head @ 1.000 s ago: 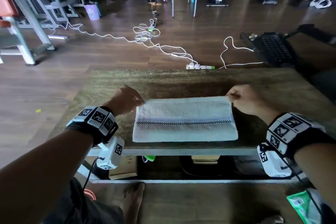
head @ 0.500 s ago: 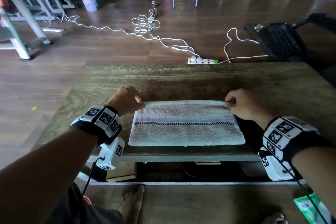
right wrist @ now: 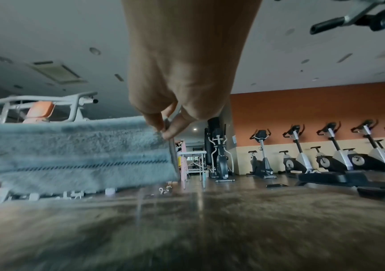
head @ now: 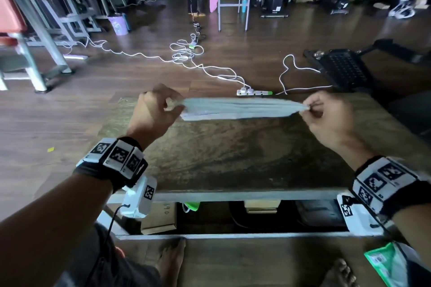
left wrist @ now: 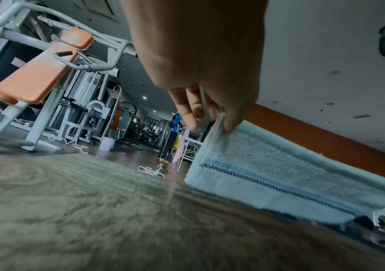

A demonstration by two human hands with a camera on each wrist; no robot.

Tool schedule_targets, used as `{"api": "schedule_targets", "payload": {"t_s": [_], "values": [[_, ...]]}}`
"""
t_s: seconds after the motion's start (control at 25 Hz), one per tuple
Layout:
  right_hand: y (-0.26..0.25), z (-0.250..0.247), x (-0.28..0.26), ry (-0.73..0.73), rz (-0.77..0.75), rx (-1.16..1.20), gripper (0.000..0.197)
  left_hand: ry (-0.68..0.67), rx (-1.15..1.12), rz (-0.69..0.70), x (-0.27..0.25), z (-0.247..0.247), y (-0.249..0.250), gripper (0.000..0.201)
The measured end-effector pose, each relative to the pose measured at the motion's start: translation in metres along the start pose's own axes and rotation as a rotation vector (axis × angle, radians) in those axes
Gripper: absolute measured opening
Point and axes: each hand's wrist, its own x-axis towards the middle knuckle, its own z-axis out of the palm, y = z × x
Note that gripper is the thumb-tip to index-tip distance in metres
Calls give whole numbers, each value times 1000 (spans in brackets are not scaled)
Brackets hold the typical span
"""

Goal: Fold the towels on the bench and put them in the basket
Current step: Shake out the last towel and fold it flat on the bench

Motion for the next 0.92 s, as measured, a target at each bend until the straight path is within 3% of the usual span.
{"api": "schedule_targets", "payload": {"t_s": [0.08,0.16,0.2,0.24,0.32,0.4,0.56,0.76,0.92], "values": [[10,1,-29,-184,92,-2,22,-204,49,-60,-24,2,0,18],[22,6,-59,-470,227,-90,28,-563,207,-239,-55,14,-4,24],[27,9,-69,-548,282,-157,30,-647,235,-331,-68,23,-7,29],[30,13,-78,-551,332,-197,31,-639,203,-433,-79,30,-8,30],[27,16,-87,-437,402,-203,30,-495,130,-586,-92,40,-4,30],[20,20,-90,-365,414,-222,25,-419,180,-622,-95,46,1,40],[13,22,-88,-345,451,-242,26,-403,187,-727,-92,52,0,40],[7,12,-86,-265,500,-170,24,-290,108,-803,-86,47,-1,45],[11,8,-88,-394,492,-255,22,-330,102,-823,-86,46,-6,30]]}}
